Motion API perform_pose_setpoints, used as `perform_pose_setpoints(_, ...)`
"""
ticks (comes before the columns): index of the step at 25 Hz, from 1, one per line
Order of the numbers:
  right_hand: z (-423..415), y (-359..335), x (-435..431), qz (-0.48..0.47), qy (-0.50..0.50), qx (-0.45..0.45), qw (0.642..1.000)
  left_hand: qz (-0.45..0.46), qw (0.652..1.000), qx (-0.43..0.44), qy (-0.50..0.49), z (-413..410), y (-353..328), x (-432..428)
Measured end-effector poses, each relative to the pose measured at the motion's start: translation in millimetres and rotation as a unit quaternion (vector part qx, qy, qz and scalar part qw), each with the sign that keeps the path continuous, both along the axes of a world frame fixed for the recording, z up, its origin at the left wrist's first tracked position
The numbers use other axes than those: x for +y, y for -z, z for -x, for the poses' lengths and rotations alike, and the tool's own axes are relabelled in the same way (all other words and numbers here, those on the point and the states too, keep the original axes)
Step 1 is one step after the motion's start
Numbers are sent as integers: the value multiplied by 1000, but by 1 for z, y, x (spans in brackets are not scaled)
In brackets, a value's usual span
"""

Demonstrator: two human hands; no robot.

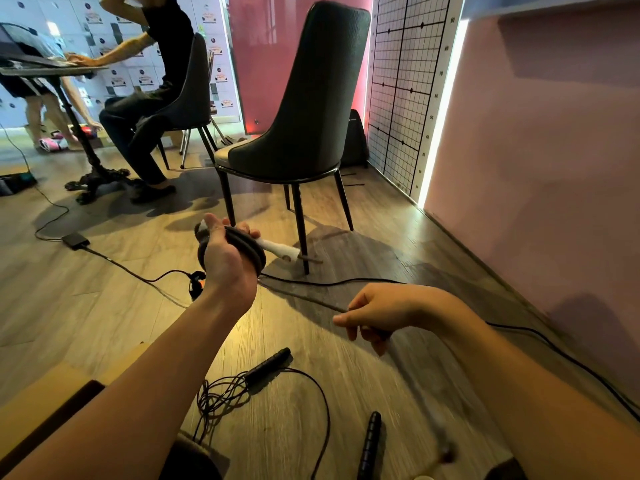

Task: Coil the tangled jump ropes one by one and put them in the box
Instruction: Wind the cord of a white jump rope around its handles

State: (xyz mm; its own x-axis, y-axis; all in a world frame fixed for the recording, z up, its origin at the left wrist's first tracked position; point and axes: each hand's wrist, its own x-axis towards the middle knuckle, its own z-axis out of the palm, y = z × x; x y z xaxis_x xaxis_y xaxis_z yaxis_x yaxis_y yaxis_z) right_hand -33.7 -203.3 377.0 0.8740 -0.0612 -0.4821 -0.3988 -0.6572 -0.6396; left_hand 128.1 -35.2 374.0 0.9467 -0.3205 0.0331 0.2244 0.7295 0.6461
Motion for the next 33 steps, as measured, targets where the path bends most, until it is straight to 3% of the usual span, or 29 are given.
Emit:
perform_pose_setpoints(2, 3, -7, 1, 2, -11, -54, 998, -202, 974, -104, -19, -3, 10, 3)
perform_pose_setpoints(4, 7, -13, 2, -28, 5, -141, 990, -415, 880, -232, -2, -6, 21, 8)
perform_pose_setpoints(5, 9, -16, 1, -34, 23, -191, 981, -457, 850, -261, 28, -7, 25, 10)
perform_pose_setpoints(6, 10, -17, -1, -18, 41, -240, 970, -463, 843, -265, 68, -7, 27, 10)
perform_pose_setpoints(10, 8, -13, -5, 58, 116, -393, 911, -438, 842, -207, 237, 11, 17, 1)
perform_pose_setpoints(15, 3, -13, -2, 39, 187, -479, 857, -409, 777, -237, 416, 38, 5, -7)
perform_pose_setpoints(18, -1, -12, 1, 36, 220, -476, 851, -315, 787, -200, 491, 43, 1, -6)
perform_pose_setpoints(20, -3, -10, 3, 5, 243, -438, 866, -218, 799, -162, 536, 40, 0, -6)
perform_pose_setpoints(23, -7, -10, 16, -161, 251, -348, 889, -65, 800, -95, 589, 36, -1, -7)
perform_pose_setpoints(25, -9, -12, 28, -270, 246, -311, 877, 2, 797, -64, 600, 37, -3, -8)
perform_pose_setpoints(28, -14, -16, 39, -411, 273, -259, 830, 16, 818, -69, 571, 37, -4, -8)
perform_pose_setpoints(30, -19, -16, 42, -421, 289, -254, 821, 12, 843, -68, 533, 40, -6, -7)
perform_pose_setpoints(33, -28, -10, 42, -356, 291, -287, 841, -11, 897, -32, 441, 47, -11, -9)
